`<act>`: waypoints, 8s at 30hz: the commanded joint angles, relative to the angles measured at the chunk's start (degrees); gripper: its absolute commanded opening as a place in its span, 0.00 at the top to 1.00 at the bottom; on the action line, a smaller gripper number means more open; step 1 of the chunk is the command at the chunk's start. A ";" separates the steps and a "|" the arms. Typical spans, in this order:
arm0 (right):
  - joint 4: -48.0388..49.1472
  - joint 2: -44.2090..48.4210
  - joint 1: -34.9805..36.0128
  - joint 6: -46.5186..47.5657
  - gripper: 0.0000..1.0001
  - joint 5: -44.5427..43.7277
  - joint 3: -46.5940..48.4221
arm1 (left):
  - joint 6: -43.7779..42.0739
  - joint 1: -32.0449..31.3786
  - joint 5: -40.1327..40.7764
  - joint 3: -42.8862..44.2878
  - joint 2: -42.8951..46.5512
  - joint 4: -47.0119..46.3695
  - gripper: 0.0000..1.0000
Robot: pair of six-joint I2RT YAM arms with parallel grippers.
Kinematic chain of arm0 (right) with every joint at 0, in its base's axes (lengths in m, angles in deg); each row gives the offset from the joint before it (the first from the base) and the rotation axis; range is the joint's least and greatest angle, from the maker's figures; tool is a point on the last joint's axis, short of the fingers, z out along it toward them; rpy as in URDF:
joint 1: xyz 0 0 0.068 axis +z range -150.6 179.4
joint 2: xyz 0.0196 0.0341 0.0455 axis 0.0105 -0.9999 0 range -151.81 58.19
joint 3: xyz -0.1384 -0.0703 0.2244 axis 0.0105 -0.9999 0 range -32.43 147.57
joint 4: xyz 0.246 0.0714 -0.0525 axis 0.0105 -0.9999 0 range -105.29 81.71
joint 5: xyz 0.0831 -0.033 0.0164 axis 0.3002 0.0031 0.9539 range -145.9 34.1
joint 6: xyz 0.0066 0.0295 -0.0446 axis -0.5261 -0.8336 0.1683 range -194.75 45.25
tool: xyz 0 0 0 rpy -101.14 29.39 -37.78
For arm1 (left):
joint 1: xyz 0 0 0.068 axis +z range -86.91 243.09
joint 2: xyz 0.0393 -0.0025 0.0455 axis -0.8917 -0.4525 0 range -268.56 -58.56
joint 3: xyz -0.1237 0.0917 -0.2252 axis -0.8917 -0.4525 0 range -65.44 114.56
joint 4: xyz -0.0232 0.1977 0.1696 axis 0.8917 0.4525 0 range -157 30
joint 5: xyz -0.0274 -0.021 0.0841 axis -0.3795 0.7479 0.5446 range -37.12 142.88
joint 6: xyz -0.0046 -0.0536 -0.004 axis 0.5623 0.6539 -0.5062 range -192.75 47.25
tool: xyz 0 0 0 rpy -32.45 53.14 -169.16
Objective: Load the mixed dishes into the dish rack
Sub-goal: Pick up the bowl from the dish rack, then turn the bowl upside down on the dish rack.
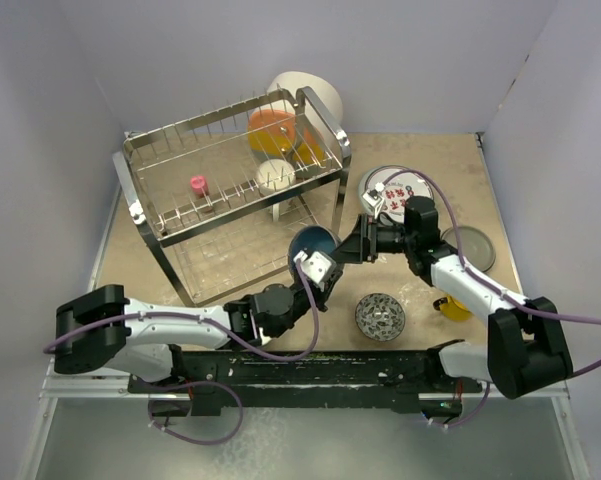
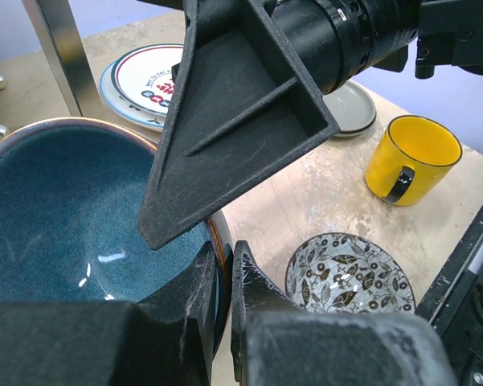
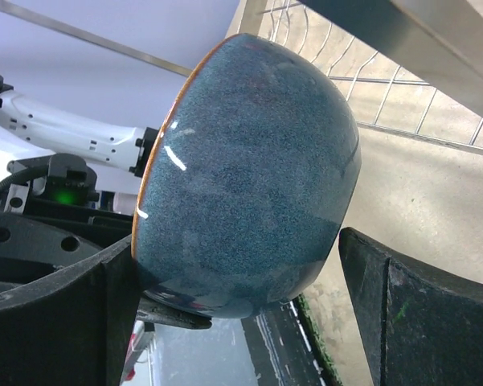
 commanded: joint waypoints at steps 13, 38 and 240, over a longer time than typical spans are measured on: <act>2.33 0.29 -0.32 -0.23 0.02 -0.09 1.98 | -6.11 -0.80 2.19 7.16 -3.95 -11.93 1.00; 6.27 -2.27 -1.63 -1.24 0.00 2.87 2.00 | -6.26 -0.80 1.55 7.58 -7.03 -16.76 1.00; 10.25 -35.08 38.13 33.37 0.60 -76.01 39.49 | 13.70 -0.89 -11.73 37.11 27.72 48.81 0.45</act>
